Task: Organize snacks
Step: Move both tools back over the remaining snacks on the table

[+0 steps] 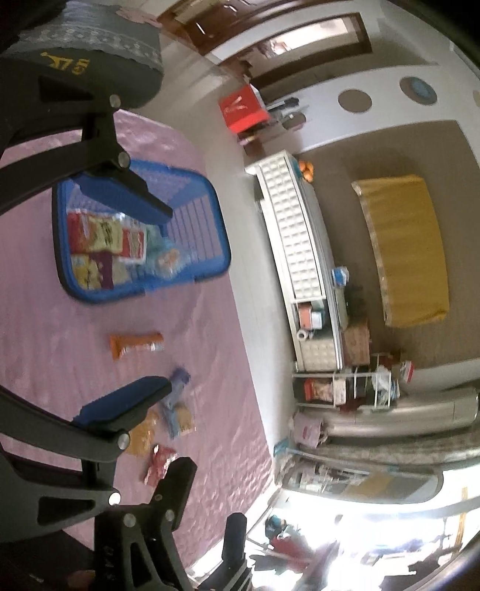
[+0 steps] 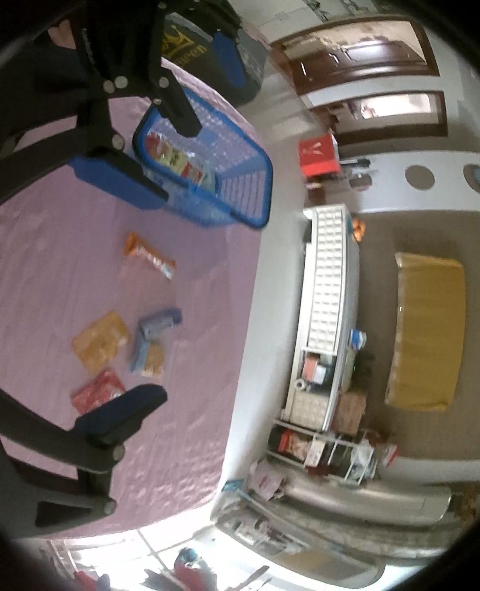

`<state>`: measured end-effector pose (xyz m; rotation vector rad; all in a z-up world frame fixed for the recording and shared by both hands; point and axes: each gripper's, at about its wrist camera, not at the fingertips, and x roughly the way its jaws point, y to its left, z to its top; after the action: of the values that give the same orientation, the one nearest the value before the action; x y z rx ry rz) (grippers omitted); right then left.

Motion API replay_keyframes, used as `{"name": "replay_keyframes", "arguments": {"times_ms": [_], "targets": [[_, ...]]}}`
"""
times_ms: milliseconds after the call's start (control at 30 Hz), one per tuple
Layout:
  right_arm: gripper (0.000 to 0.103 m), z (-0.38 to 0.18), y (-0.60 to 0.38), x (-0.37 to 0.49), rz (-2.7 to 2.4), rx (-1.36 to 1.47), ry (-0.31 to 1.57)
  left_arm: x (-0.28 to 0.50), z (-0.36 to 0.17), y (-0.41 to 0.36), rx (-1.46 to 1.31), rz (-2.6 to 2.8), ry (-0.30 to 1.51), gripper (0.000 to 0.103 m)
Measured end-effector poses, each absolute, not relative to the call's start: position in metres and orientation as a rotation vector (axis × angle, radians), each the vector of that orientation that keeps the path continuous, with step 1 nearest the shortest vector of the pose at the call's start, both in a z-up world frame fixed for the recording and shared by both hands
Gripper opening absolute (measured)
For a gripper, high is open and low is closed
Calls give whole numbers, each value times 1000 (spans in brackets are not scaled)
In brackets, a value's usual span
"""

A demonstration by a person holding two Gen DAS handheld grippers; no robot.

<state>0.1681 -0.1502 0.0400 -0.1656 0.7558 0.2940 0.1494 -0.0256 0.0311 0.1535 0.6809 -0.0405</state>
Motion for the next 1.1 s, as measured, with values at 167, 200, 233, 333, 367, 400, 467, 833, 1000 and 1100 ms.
{"name": "replay_keyframes", "arguments": {"times_ms": [167, 200, 233, 333, 367, 400, 467, 833, 1000, 1100], "targets": [[98, 31, -180, 175, 250, -145, 776, 167, 16, -53, 168, -78, 728, 83], [98, 29, -186, 175, 243, -145, 779, 171, 12, -57, 168, -85, 740, 83], [98, 26, -191, 176, 236, -144, 783, 175, 7, -61, 165, -90, 754, 83], [98, 14, -206, 179, 227, -134, 811, 185, -7, -72, 168, -91, 792, 83], [98, 10, -211, 182, 228, -125, 825, 187, -10, -76, 172, -94, 798, 83], [98, 6, -215, 184, 231, -117, 835, 188, -16, -80, 173, -98, 807, 83], [98, -7, -223, 191, 239, -101, 865, 197, -29, -85, 169, -109, 842, 83], [98, -78, -244, 220, 245, -74, 1011, 235, -97, -100, 154, -111, 1005, 83], [98, -104, -245, 232, 285, -105, 1060, 246, -127, -97, 121, -123, 1072, 83], [98, -114, -237, 237, 381, -122, 1083, 249, -143, -94, 95, -134, 1112, 83]]}}
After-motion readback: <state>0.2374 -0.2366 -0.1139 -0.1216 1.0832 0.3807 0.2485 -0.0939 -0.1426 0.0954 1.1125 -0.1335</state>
